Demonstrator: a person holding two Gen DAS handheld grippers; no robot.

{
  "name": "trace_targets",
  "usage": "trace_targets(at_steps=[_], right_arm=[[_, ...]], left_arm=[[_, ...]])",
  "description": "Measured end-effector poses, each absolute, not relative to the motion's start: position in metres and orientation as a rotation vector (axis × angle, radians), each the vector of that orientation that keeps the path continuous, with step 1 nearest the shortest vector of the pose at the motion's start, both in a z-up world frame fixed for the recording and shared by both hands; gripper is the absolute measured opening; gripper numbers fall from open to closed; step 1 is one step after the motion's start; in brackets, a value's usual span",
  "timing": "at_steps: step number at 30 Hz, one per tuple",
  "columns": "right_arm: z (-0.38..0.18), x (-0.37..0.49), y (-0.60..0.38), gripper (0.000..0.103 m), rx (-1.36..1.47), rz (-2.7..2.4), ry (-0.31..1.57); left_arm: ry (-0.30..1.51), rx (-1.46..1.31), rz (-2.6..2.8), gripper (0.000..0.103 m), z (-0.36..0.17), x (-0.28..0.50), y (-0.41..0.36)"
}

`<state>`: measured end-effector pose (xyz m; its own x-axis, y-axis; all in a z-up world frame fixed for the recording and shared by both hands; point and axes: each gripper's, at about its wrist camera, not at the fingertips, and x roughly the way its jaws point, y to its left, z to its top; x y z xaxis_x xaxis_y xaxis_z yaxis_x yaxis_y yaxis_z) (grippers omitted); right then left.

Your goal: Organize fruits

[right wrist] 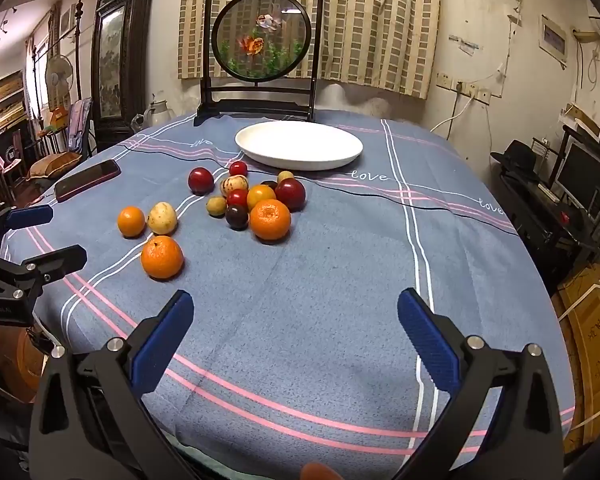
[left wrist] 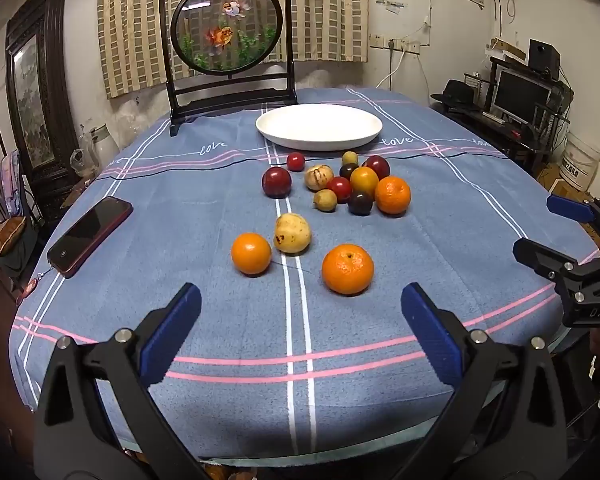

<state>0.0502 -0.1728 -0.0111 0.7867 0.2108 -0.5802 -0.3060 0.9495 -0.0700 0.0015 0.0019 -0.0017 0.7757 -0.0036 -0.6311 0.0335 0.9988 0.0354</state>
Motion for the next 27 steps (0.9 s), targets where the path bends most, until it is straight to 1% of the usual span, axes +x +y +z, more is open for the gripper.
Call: trace_targets(at_steps=[27], right_arm=[[-0.0138,0.0529,-0.1743,0.102,-0.160,0.265,0.619]], left_arm=[[0.695,0.043,-0.024,0.101,-0.0054,0.0034,0.0020]])
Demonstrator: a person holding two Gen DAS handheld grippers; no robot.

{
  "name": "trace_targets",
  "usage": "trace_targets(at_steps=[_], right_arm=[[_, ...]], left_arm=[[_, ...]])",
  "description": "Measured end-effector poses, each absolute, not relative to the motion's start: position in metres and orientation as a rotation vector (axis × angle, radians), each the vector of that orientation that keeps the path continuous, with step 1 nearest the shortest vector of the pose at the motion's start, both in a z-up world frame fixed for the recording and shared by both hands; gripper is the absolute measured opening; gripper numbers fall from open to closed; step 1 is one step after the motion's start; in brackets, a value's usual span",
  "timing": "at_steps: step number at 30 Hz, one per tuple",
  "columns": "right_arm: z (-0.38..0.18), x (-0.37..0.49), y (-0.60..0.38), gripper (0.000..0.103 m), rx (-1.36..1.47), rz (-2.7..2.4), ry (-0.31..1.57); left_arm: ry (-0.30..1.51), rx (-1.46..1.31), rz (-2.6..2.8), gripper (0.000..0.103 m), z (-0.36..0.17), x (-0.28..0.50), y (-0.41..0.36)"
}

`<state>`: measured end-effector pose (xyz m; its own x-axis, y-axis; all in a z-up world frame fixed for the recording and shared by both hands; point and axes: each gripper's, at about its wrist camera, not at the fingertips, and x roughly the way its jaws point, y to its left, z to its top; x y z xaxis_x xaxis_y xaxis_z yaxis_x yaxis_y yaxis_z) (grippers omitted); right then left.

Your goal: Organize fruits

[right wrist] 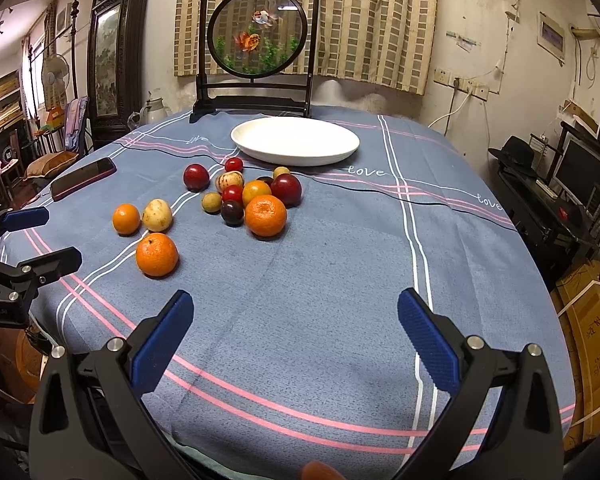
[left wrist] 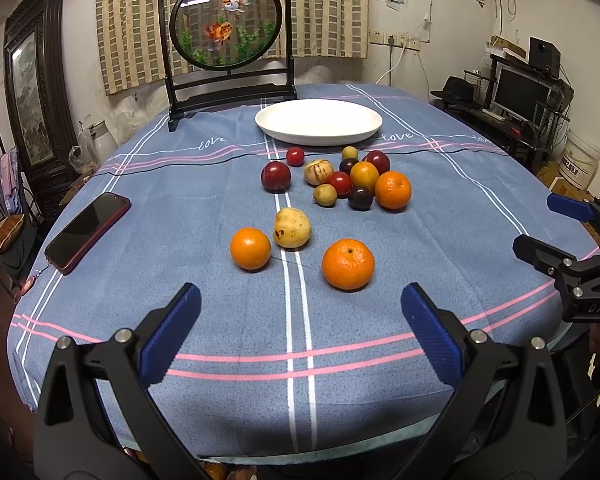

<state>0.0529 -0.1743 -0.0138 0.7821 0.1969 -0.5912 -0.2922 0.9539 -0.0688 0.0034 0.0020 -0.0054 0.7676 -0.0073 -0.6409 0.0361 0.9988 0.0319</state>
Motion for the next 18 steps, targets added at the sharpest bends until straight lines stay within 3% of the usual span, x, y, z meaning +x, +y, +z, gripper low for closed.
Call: trace_targets(at_steps=[18], right_arm=[[-0.0135,0.0533,-0.1742,0.102,-0.161,0.266,0.621]], left_arm=[[0.702,0.040,-0.026,0.101,-0.0092,0.0031,0.0020]])
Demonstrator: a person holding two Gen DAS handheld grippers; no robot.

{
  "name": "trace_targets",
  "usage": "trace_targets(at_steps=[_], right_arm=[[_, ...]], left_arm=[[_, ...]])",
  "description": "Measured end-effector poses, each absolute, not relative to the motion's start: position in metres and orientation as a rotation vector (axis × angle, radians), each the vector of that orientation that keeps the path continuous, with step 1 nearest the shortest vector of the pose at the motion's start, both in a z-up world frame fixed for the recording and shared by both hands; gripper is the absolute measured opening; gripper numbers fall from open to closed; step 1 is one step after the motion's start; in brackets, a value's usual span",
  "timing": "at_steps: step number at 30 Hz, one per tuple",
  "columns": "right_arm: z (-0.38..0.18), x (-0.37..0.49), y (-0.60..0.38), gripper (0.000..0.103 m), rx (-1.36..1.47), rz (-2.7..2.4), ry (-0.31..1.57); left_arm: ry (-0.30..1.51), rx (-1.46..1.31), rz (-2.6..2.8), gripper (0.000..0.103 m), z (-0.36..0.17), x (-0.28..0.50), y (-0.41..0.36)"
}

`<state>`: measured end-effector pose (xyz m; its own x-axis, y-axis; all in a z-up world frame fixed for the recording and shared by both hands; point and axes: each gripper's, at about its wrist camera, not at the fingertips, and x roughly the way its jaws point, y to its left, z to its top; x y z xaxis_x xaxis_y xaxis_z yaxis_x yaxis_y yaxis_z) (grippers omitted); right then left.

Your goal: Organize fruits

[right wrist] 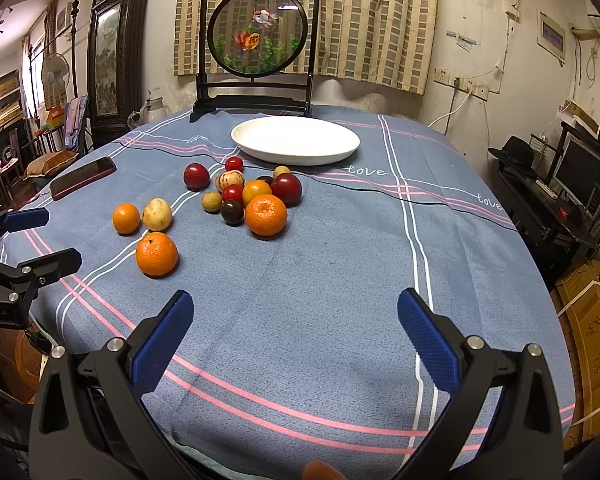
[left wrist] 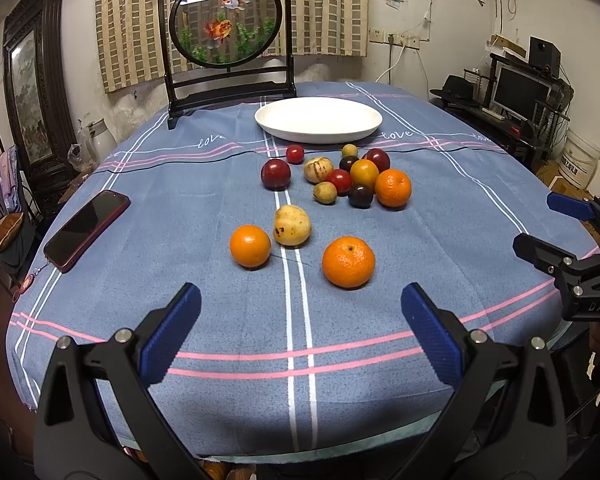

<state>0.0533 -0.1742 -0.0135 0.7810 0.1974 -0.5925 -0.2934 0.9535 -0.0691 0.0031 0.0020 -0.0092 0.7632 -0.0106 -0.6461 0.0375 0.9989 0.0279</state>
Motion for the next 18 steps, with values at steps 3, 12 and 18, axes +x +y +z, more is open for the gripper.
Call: trace_targets(at_steps=[3,12,18], right_arm=[[-0.0137,0.0532,-0.1742,0.102,-0.161,0.267,0.620],[-0.0140,0.0536,-0.1740,0.102,-0.161,0.266,0.622],[-0.0152,0.0543,-0.1741,0.102,-0.162,0.267,0.623]], left_arm=[[0.703,0.040,-0.026,0.101,-0.0093,0.0031,0.0021],[0.706,0.042,-0.028,0.101,-0.0092,0.0023,0.0019],[0.710,0.041,-0.026,0.101,-0.0090,0.0025,0.0021]])
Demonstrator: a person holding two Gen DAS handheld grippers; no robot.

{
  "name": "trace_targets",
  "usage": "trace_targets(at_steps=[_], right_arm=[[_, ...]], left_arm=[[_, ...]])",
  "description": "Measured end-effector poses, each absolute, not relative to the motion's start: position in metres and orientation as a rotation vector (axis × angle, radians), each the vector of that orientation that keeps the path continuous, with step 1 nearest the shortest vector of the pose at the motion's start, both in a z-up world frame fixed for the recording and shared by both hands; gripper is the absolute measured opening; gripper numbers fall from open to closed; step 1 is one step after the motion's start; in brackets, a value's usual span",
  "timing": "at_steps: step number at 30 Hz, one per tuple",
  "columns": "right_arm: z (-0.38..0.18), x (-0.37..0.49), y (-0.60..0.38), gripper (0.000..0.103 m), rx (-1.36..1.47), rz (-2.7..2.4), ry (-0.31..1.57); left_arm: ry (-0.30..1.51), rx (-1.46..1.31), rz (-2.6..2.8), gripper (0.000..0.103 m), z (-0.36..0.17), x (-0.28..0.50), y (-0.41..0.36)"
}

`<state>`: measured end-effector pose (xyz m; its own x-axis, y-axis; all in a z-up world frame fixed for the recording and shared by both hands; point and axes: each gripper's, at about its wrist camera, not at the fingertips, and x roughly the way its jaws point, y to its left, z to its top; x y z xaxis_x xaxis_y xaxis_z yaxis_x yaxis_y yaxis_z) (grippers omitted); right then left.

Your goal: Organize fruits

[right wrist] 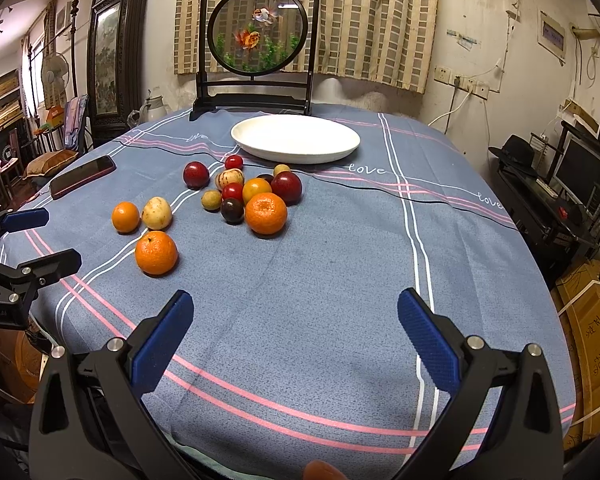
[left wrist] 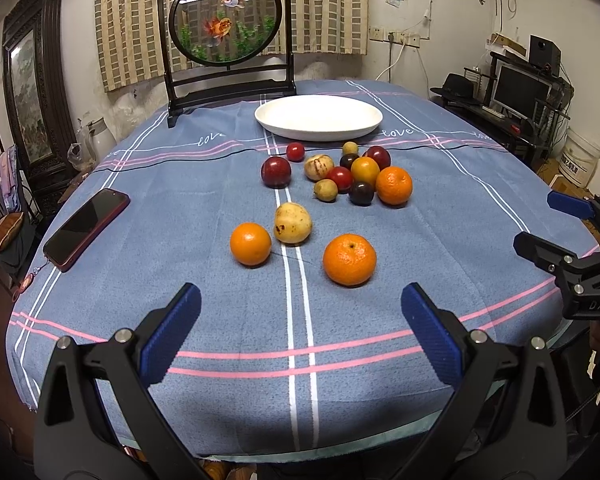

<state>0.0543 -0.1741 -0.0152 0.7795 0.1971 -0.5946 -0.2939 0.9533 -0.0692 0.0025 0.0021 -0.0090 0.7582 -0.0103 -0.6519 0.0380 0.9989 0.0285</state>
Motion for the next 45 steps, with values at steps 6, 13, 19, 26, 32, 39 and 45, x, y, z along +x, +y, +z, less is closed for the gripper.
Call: trace_targets(at_steps=[6,13,19,26,32,39,45], right_arm=[[-0.017,0.055,-0.174,0.102,-0.163,0.267,0.627],[-0.018,0.054,-0.173,0.102,-0.160,0.274,0.623],[-0.021,0.044,-0.171,0.102,-0.037,0.438,0.520],[-0.041,0.048,-0.130,0.102,-0.151,0.384,0.583],[-0.048,0.078,-0.108,0.102,-0.095,0.513,0.734],[-0.055,0.111,-0.057,0.091,-0.224,0.553,0.792],[-0.065,0.125,-0.033,0.077,-0.290,0.614,0.845]], left_arm=[[0.713,0.044,-0.028,0.101,-0.009,0.002,0.002],[0.724,0.040,-0.029,0.101,-0.009,0.004,0.005],[0.744,-0.005,-0.040,0.101,-0.010,0.007,0.020],[0.711,-0.040,-0.007,0.101,-0.016,0.004,0.050],[0.726,-0.105,0.001,0.101,-0.025,0.009,0.079],[0.736,-0.117,0.023,0.101,-0.035,0.014,0.100],[0.757,-0.118,0.014,0.101,-0.042,0.026,0.107]])
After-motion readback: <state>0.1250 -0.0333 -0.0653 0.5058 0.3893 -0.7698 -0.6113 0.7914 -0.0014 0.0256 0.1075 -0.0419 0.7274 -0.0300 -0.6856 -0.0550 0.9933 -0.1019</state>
